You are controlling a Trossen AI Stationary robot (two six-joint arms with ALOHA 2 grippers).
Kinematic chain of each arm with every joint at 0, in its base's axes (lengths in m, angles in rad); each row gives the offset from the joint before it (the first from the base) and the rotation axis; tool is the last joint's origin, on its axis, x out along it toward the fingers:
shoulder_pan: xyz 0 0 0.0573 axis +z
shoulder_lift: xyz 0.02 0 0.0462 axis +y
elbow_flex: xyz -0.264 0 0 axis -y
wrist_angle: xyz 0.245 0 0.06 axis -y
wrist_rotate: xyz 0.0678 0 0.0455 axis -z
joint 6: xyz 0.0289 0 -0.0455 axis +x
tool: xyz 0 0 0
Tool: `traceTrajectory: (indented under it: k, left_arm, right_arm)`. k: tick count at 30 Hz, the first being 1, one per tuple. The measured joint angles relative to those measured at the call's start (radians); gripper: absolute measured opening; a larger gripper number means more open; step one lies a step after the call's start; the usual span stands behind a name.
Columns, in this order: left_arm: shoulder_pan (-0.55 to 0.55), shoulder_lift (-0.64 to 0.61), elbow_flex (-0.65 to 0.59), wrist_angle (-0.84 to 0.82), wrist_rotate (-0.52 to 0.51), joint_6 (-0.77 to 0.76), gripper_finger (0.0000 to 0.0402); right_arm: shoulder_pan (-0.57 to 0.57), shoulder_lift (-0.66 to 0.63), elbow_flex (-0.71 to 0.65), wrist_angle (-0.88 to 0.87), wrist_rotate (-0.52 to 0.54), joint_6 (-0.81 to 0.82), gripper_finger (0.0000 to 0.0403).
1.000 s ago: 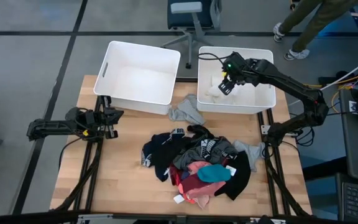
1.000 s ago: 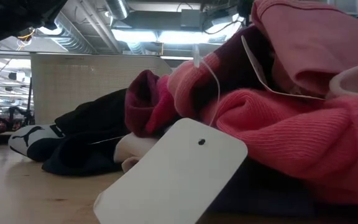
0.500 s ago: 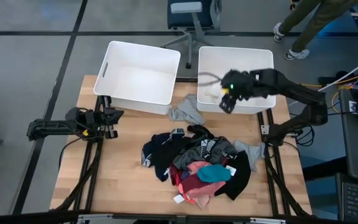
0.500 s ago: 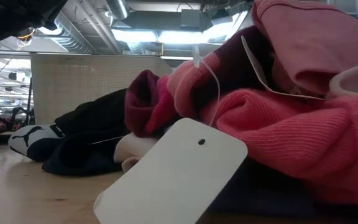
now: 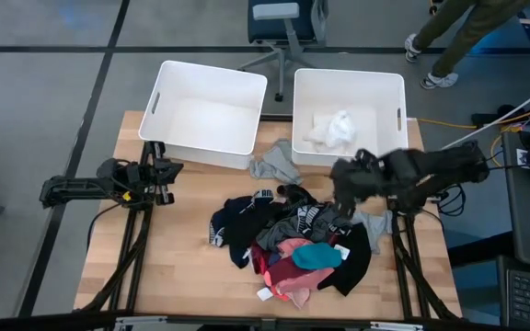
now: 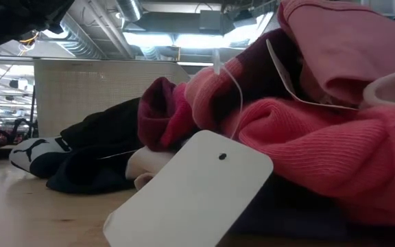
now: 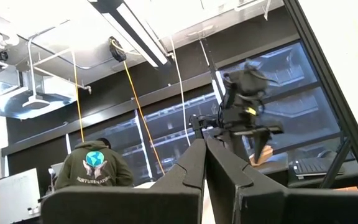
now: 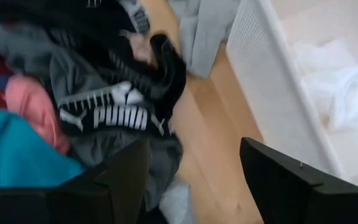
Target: Sort clothes
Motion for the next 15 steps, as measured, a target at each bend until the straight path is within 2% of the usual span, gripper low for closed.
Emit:
traceTrajectory:
  k: [11,15]
  left_arm:
    - [0.000,0.000,0.000,0.000,0.000,0.000,0.0004]
    - [0.000,0.000,0.000,0.001,0.000,0.000,0.0004]
  right_arm:
    - [0.215,-0.170,-0.408,0.012,-0.009,0.441,0.0250]
    - [0.268,-0.233,-0.559,0.075,-0.035,0.543,0.0250]
